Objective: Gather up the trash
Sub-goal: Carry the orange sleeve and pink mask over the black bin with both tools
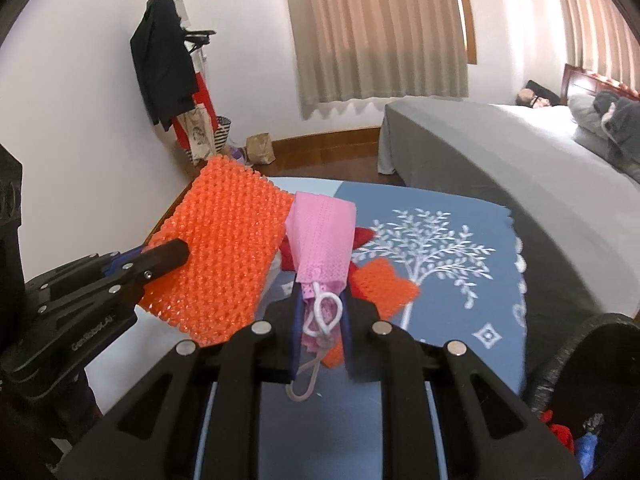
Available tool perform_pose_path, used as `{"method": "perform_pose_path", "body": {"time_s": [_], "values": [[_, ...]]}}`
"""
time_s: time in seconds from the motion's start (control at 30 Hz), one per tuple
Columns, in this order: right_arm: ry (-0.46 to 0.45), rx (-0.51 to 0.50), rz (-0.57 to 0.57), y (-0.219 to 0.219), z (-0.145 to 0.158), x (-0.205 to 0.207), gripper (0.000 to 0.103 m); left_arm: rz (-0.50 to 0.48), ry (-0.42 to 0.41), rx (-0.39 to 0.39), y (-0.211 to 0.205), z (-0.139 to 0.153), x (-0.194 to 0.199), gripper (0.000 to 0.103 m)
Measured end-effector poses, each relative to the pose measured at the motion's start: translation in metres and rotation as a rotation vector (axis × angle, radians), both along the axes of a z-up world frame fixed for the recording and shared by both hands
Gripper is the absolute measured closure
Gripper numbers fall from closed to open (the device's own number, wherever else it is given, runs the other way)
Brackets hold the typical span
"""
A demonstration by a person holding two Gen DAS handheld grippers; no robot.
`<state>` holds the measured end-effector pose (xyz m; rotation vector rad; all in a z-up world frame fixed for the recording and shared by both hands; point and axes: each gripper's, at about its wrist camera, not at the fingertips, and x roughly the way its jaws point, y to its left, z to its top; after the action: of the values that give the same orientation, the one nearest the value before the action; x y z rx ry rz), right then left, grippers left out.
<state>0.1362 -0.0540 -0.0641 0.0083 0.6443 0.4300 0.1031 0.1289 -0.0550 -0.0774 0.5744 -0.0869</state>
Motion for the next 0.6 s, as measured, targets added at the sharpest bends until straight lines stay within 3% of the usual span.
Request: {"method": "perform_pose_path", "body": {"time_s": [0.6], "values": [[-0.023, -0.002, -0.206, -0.113, 0.004, -0.034, 0.088, -0.208, -0.016, -0.001, -0.101, 0.011, -0.001, 0.09]]}}
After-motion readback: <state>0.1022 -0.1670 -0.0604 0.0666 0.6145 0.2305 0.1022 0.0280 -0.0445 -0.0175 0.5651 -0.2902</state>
